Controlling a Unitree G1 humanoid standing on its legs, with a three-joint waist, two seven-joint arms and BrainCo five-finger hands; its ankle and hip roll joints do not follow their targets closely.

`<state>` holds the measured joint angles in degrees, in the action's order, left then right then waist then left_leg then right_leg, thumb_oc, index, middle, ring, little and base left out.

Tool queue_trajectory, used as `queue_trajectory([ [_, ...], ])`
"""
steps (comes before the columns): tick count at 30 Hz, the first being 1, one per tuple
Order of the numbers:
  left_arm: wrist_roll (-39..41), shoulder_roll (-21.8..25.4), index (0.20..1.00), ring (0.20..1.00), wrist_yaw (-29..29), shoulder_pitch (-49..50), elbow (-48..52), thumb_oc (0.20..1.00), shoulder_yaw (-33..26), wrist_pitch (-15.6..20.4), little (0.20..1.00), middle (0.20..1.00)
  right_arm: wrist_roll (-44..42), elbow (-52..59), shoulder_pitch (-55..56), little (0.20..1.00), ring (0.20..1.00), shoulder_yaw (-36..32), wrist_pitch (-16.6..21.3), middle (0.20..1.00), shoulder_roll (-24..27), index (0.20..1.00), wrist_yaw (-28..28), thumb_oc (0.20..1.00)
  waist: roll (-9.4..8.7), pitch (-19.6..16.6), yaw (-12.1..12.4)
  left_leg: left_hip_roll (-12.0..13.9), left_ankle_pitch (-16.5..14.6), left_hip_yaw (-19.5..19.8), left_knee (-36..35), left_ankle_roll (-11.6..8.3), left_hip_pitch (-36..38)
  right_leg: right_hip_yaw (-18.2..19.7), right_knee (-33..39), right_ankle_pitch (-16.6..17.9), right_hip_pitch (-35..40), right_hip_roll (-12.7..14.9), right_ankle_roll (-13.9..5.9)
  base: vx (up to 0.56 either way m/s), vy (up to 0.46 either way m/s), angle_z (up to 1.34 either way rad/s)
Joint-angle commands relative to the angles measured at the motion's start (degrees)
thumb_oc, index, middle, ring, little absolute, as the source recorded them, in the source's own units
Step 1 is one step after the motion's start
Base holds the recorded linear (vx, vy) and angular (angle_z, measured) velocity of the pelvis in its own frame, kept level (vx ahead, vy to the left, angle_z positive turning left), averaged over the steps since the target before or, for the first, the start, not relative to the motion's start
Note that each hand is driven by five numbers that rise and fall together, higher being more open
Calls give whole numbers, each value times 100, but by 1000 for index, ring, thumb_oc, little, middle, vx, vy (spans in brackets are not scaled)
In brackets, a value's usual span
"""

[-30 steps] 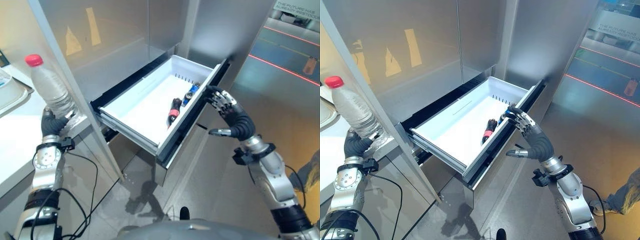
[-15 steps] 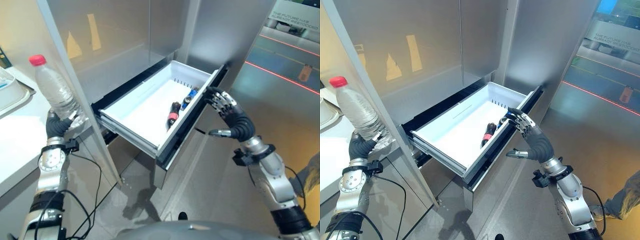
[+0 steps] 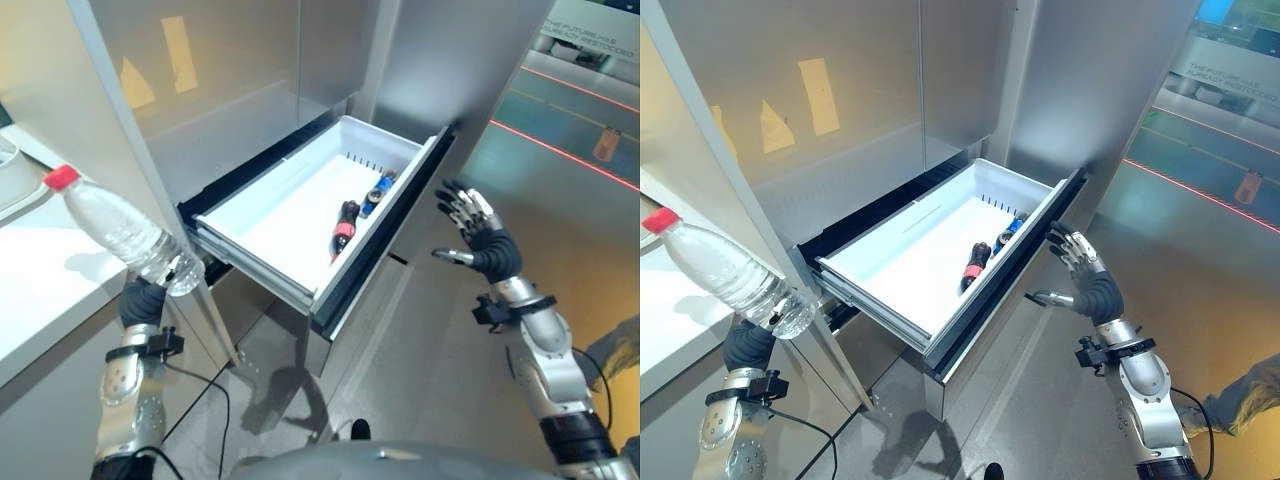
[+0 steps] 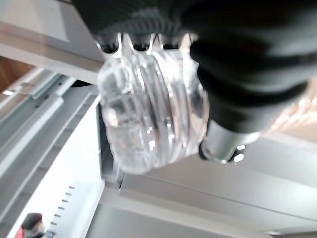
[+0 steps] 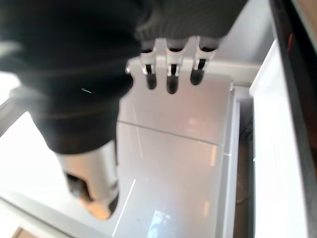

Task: Take the drinks into the refrigerator

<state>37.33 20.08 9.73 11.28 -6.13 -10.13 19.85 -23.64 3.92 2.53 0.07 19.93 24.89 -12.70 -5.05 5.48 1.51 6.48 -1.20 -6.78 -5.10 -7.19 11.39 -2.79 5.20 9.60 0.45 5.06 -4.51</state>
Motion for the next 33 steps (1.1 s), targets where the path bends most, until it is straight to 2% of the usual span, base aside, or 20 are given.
queue_trajectory([
  [1, 425, 131, 200, 200, 633, -568, 1445, 200, -87, 519, 200, 200, -80, 33, -542, 1000, 1000, -407, 235, 1000, 82, 1000, 81, 1000, 145, 202, 223, -468, -411, 364, 46, 690, 20, -353, -709, -883, 478, -92, -58, 24, -26, 13],
  [8, 505, 136, 200, 200, 856, -488, 1845, 200, 58, 445, 200, 200, -58, -108, -658, 1000, 1000, -311, 198, 1000, 69, 1000, 78, 1000, 121, 229, 282, -487, -335, 420, 55, 695, -27, -414, -713, -825, 470, -66, -40, -25, -12, 9],
  [15, 233, 308, 200, 200, 1022, -345, 1955, 200, 78, 426, 200, 200, -34, -166, -625, 1000, 1000, -249, 116, 1000, 125, 1000, -115, 1000, 151, 219, 313, -495, -379, 453, 52, 696, -7, -452, -725, -872, 507, -53, -55, -6, 1, 4],
  [19, 155, 596, 200, 200, 1308, -316, 2121, 200, 165, 351, 200, 200, -227, -200, -665, 1000, 1000, -191, 38, 1000, 210, 1000, -330, 1000, 148, 231, 321, -506, -315, 446, 67, 695, -41, -456, -735, -812, 473, -31, -50, -14, -1, 1],
  [20, 158, 684, 200, 200, 1388, -315, 2135, 200, 223, 321, 200, 200, -271, -192, -686, 1000, 1000, -156, 12, 1000, 242, 1000, -383, 1000, 164, 215, 321, -493, -379, 458, 57, 693, 3, -454, -732, -871, 513, -44, -64, 0, 0, 0],
  [25, 136, 1148, 200, 200, 1771, -411, 2179, 200, 709, 147, 200, 200, -710, -135, -925, 1000, 1000, 145, -133, 1000, 400, 1000, -690, 1000, 181, 192, 301, -497, -361, 437, 53, 686, 26, -446, -721, -854, 529, -45, -79, 0, 0, 0],
  [33, 327, 1892, 200, 200, 2238, -730, 2285, 200, 1584, -110, 200, 200, -1415, -413, -1751, 1000, 1000, 1111, -421, 1000, 627, 1000, -997, 1000, 176, 175, 292, -485, -331, 390, 37, 664, 57, -401, -707, -809, 522, -51, -86, 0, 0, 0],
])
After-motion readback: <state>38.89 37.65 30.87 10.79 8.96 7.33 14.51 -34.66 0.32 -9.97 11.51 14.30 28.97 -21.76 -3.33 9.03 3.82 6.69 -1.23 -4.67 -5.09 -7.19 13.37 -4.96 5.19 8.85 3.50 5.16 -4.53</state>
